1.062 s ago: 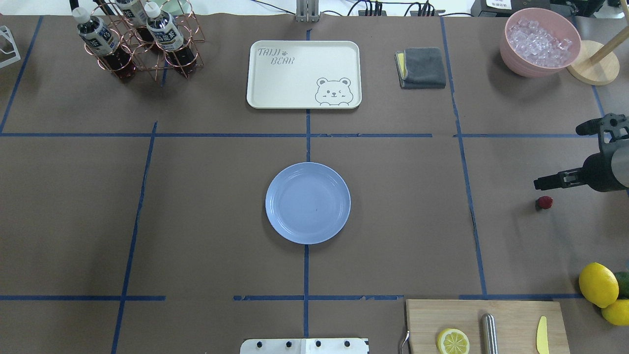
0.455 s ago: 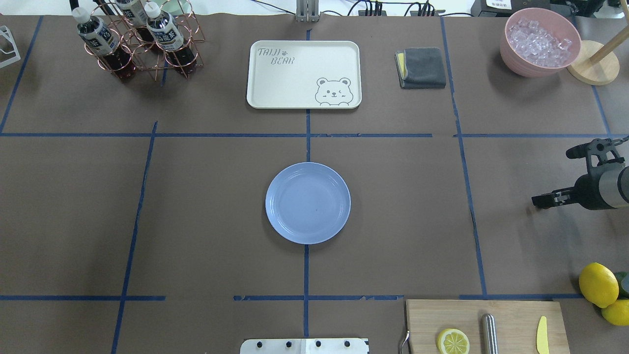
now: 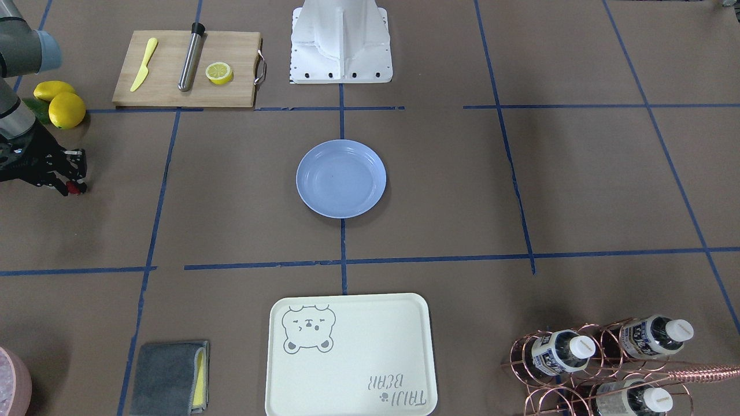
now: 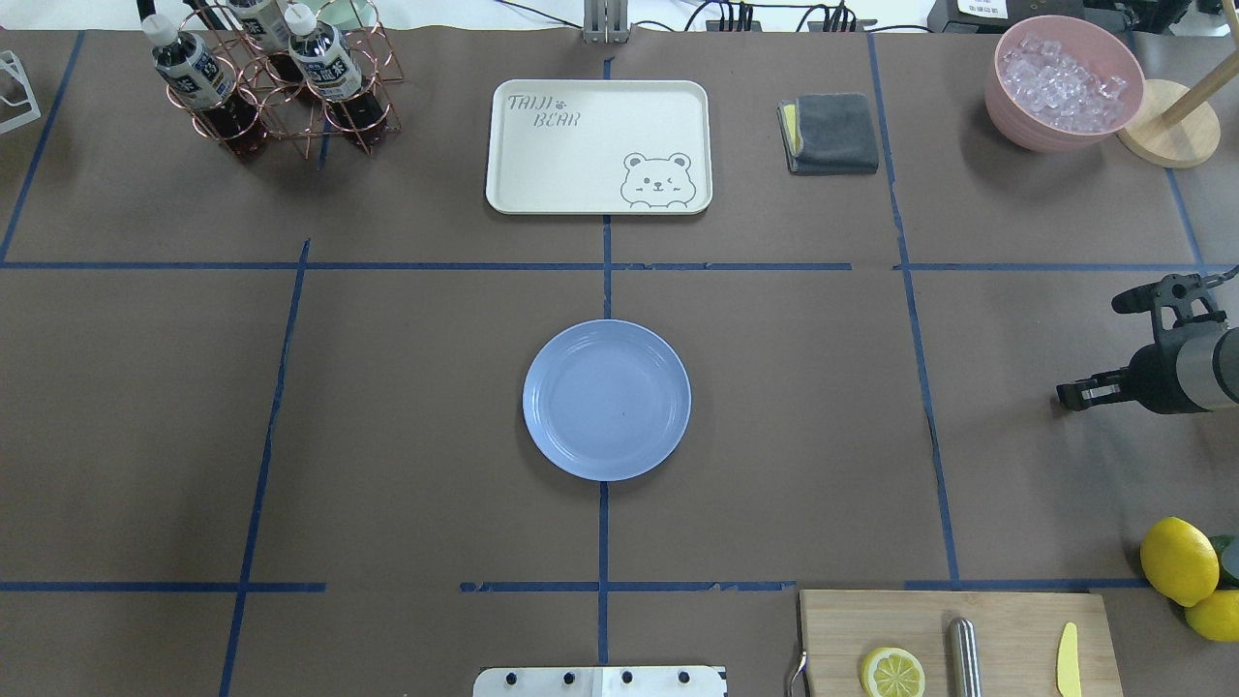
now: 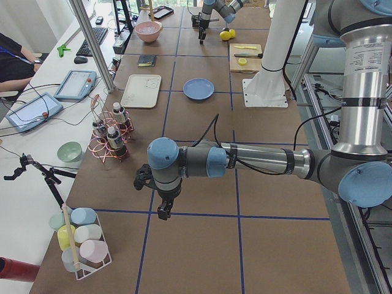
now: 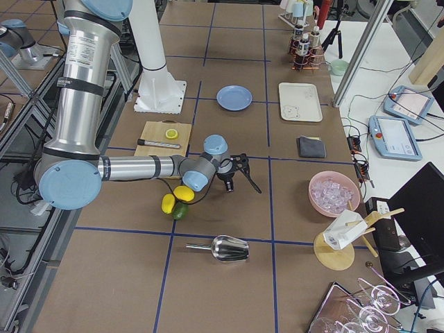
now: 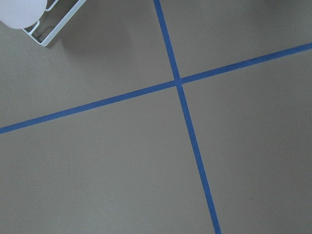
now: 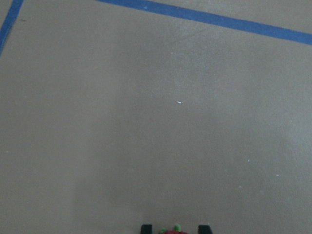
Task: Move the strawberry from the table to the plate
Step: 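Carry the strawberry with the right gripper over the light blue plate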
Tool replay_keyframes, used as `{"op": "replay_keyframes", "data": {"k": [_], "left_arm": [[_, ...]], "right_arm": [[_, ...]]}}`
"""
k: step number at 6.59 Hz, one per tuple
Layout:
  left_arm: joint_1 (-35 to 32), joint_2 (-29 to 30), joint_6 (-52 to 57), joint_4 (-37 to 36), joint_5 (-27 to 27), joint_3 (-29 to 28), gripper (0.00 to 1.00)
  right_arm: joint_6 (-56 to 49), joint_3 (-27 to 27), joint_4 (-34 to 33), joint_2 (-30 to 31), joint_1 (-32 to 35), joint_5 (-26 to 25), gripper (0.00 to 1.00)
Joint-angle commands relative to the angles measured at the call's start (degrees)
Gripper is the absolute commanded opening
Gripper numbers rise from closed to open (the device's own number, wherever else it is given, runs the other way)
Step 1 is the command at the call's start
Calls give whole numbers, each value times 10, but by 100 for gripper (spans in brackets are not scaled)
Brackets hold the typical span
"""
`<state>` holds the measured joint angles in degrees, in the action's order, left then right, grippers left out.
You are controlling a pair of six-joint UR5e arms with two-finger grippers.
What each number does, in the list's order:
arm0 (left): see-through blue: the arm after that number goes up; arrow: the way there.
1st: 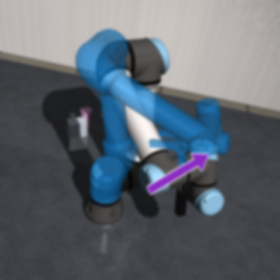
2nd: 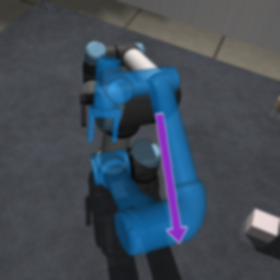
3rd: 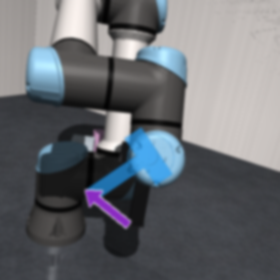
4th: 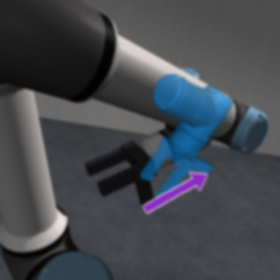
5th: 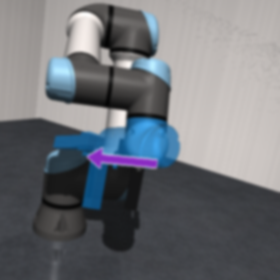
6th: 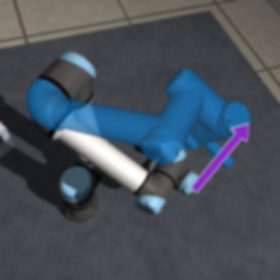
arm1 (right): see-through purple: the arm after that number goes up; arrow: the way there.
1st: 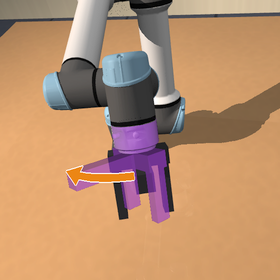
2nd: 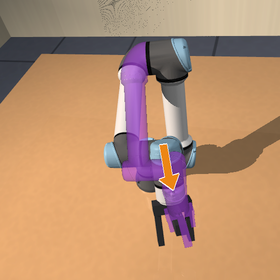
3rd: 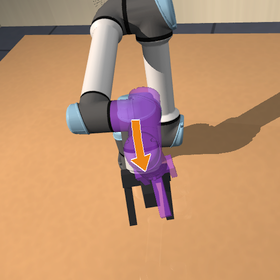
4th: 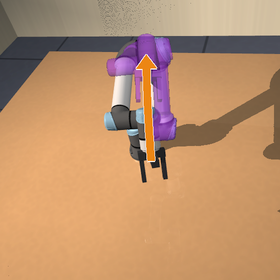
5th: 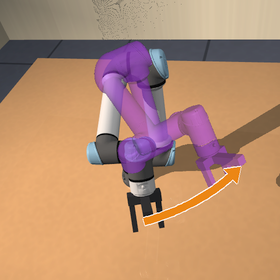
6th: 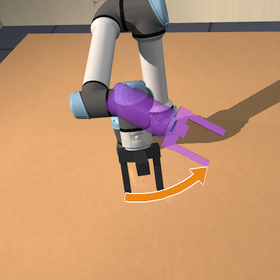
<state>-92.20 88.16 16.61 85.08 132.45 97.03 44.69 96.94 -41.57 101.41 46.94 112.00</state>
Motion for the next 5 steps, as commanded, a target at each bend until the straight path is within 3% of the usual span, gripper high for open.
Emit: {"op": "replay_keyframes", "data": {"k": [1, 2, 3, 4, 5], "left_arm": [[0, 1, 0, 0, 0, 1, 100], [1, 2, 0, 0, 0, 1, 100], [1, 2, 0, 0, 0, 3, 100], [1, 3, 0, 0, 0, 3, 100], [1, 3, -1, 0, 0, 4, 100]], "right_arm": [[5, 25, -10, -16, -3, 4, 0], [55, 62, -70, -50, -16, 3, 0], [117, 89, -163, -122, -45, -17, 0], [177, 101, -237, -202, -86, -55, 0], [224, 99, -374, -320, -129, -84, 0]]}}
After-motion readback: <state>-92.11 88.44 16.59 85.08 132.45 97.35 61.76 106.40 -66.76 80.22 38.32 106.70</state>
